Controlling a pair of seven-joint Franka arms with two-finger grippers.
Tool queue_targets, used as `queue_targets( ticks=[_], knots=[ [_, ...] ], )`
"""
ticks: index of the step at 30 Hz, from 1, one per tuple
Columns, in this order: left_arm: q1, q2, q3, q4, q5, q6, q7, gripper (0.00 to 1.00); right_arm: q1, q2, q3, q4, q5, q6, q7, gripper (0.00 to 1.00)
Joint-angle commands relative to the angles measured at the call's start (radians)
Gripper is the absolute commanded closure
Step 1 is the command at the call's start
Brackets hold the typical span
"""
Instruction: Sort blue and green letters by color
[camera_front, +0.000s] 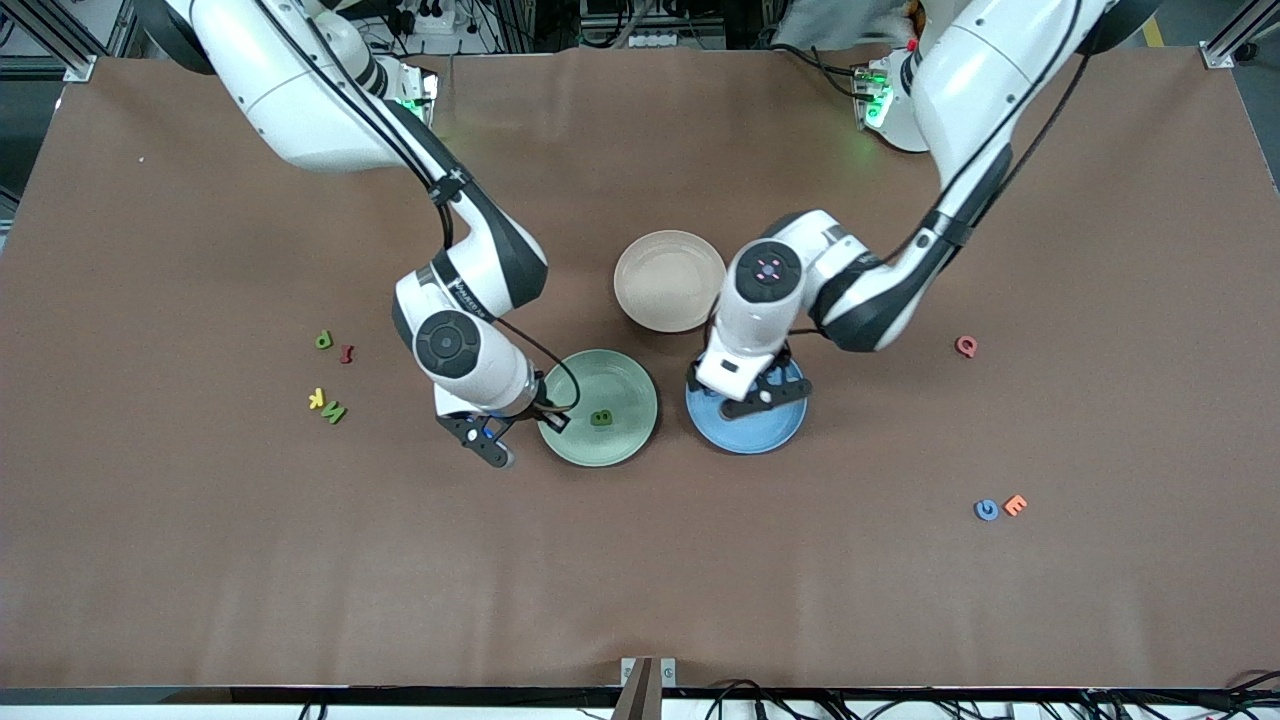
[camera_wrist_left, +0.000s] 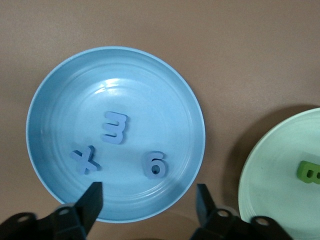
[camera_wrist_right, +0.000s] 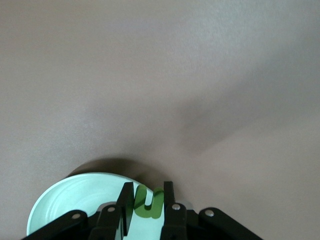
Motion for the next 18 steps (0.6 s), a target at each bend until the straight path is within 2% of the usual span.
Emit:
queue_targets(
  ticks=[1, 6, 8, 9, 11, 14, 15, 18],
  knots=[
    [0.126, -0.023, -0.006, -0.004, -0.014, -0.038, 0.157, 0.0, 0.024, 0.031, -0.002, 0.03, 0.019, -0.006, 0.037, 0.84],
    [0.26, -0.027, -0.004, 0.0, -0.014, -0.057, 0.407, 0.0, 0.041, 0.045, -0.002, 0.03, 0.016, -0.003, 0.051, 0.84],
    [0.312, -0.027, -0.004, 0.001, -0.013, -0.057, 0.514, 0.0, 0.043, 0.047, -0.002, 0.03, 0.016, -0.003, 0.049, 0.8],
    [0.338, -0.024, -0.004, 0.0, -0.013, -0.057, 0.559, 0.0, 0.043, 0.048, -0.004, 0.03, 0.016, -0.003, 0.049, 0.72],
    [0.372, -0.016, -0.004, 0.001, -0.013, -0.057, 0.623, 0.0, 0.043, 0.047, -0.002, 0.03, 0.018, -0.005, 0.051, 0.42],
    [0.404, -0.002, 0.0, 0.004, 0.0, -0.051, 0.692, 0.0, 0.043, 0.047, -0.002, 0.03, 0.013, -0.005, 0.043, 0.04],
    [0.415, 0.003, 0.003, 0.006, 0.0, -0.049, 0.725, 0.0, 0.043, 0.047, -0.002, 0.03, 0.008, -0.005, 0.037, 0.0],
    [0.447, 0.009, 0.011, 0.006, -0.007, -0.044, 0.859, 0.0, 0.041, 0.045, -0.002, 0.03, -0.001, -0.005, 0.002, 0.0]
  ],
)
